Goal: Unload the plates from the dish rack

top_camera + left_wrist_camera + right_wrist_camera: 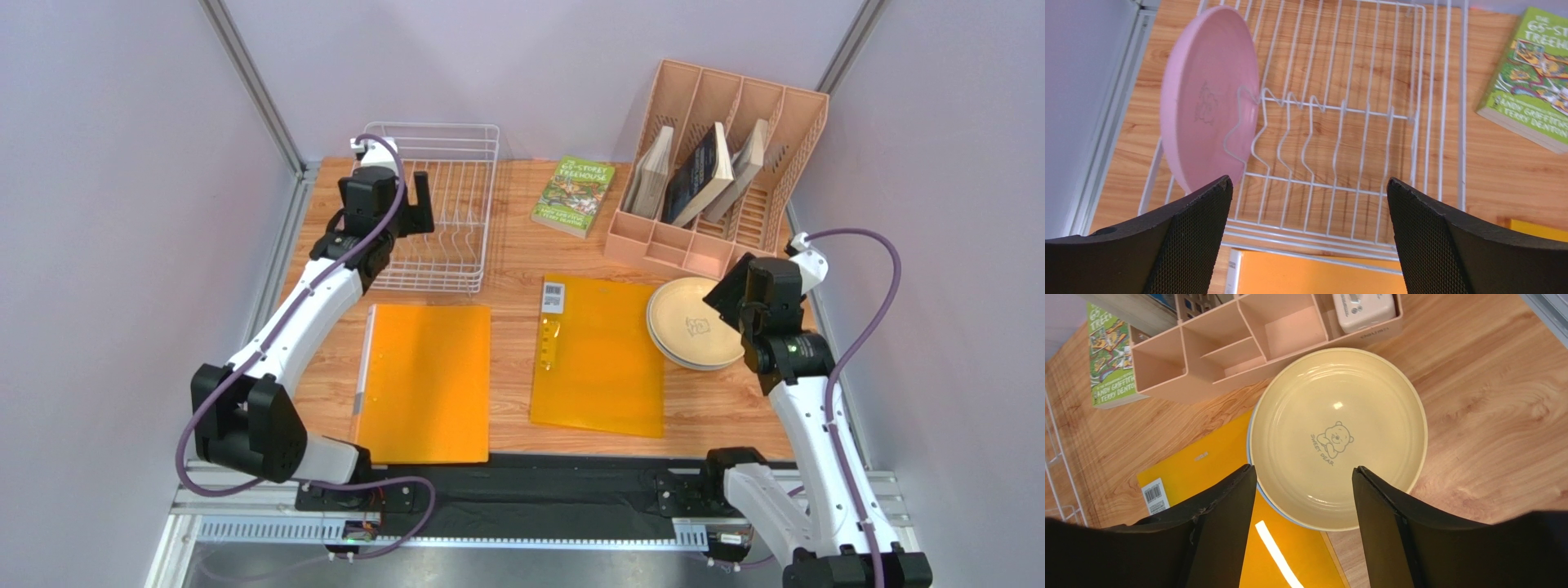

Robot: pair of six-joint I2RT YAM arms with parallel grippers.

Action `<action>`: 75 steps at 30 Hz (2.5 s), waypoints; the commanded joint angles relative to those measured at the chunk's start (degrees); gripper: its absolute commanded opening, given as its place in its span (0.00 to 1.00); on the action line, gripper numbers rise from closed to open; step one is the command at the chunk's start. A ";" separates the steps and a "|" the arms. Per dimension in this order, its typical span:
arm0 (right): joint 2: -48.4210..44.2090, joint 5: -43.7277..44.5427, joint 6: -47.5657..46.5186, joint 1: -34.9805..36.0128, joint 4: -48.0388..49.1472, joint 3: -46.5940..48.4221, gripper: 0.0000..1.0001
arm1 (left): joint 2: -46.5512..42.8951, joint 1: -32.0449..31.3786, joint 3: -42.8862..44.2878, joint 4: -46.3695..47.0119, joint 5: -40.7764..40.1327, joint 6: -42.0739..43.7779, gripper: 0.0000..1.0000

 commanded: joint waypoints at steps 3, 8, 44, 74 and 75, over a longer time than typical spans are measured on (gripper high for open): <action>5.96 -8.59 -4.62 0.27 8.64 3.53 0.64 | 4.16 3.58 5.20 3.24 -10.29 2.04 1.00; 14.32 -12.28 -4.80 1.24 11.01 5.73 0.64 | 8.03 4.54 5.39 7.99 -19.36 5.74 1.00; 25.40 -12.73 -6.73 4.75 12.86 9.34 0.64 | 17.80 4.29 6.62 25.64 -41.32 22.69 0.00; 21.79 -42.17 -4.10 5.72 31.75 6.88 0.68 | 4.17 -7.32 5.12 4.66 28.43 -20.18 0.00; 22.41 -42.52 -3.84 6.07 32.19 7.23 0.68 | 4.08 -8.10 4.86 5.09 29.05 -20.62 0.00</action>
